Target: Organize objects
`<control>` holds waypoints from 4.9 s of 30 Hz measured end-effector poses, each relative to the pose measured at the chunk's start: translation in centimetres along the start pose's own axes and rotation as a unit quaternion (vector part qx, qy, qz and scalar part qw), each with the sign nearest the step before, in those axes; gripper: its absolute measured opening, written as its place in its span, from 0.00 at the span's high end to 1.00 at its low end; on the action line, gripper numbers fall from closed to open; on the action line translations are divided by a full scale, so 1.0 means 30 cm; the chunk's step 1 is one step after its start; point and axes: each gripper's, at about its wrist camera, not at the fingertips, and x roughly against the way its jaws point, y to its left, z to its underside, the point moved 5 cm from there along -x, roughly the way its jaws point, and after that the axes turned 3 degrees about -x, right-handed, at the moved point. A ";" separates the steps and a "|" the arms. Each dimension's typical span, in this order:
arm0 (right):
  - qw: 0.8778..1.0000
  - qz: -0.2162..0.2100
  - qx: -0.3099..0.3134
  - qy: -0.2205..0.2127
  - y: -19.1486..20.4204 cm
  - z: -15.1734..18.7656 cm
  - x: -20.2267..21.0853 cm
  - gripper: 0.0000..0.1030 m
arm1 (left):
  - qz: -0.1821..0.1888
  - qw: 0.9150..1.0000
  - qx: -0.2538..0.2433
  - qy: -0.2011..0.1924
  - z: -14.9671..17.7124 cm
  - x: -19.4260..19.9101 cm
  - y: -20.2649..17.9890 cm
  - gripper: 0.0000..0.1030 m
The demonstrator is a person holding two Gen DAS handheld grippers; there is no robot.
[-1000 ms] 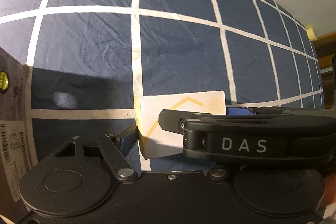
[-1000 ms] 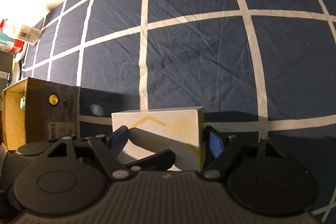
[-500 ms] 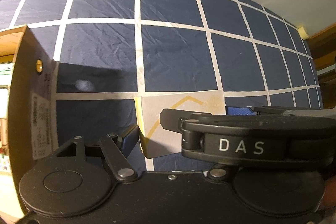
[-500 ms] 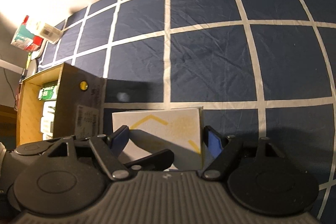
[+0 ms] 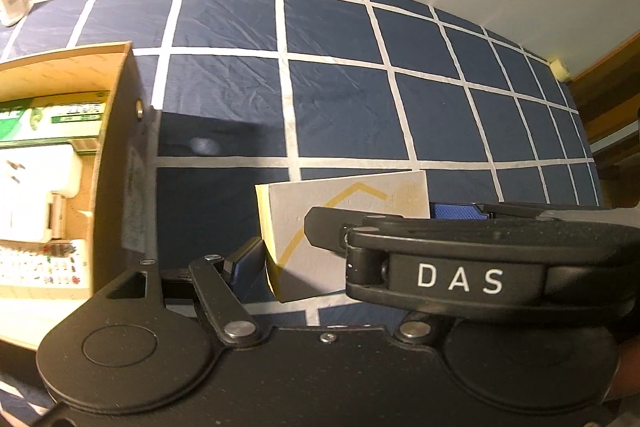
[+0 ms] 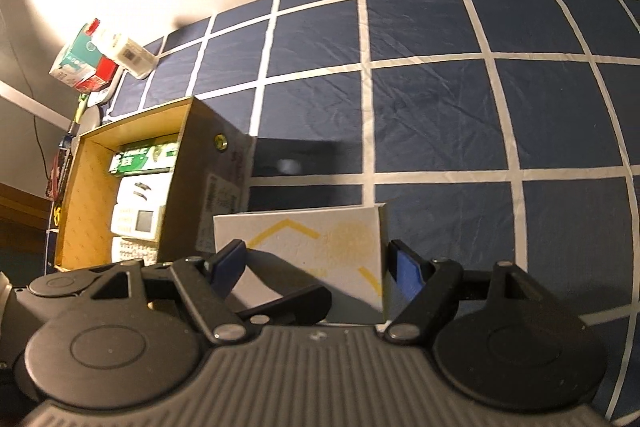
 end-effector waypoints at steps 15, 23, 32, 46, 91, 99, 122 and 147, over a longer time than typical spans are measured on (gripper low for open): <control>1.000 -0.006 -0.012 -0.014 0.330 0.076 -0.032 0.26 | -0.005 1.000 -0.017 -0.003 0.045 0.192 0.267 0.34; 1.000 -0.010 -0.017 -0.017 0.525 0.111 -0.104 0.26 | -0.008 1.000 -0.024 -0.002 0.066 0.270 0.449 0.34; 1.000 -0.015 -0.016 -0.018 0.711 0.133 -0.192 0.26 | -0.011 1.000 -0.024 -0.001 0.076 0.335 0.645 0.34; 1.000 -0.005 -0.006 -0.012 0.870 0.027 -0.329 0.26 | -0.003 1.000 -0.015 0.002 -0.028 0.329 0.861 0.35; 0.998 0.015 -0.036 0.044 0.821 -0.280 -0.733 0.26 | 0.011 0.997 -0.006 0.071 -0.323 -0.006 1.099 0.34; 0.999 0.022 -0.025 0.031 0.823 -0.272 -0.713 0.26 | 0.000 0.998 -0.001 0.064 -0.307 0.018 1.101 0.33; 0.997 0.068 0.006 -0.034 0.822 -0.098 -0.406 0.18 | -0.079 0.997 0.018 0.015 -0.101 0.297 1.130 0.26; 0.994 0.103 0.015 -0.025 0.745 0.159 -0.292 0.00 | -0.138 0.990 0.005 -0.006 0.075 0.437 1.118 0.00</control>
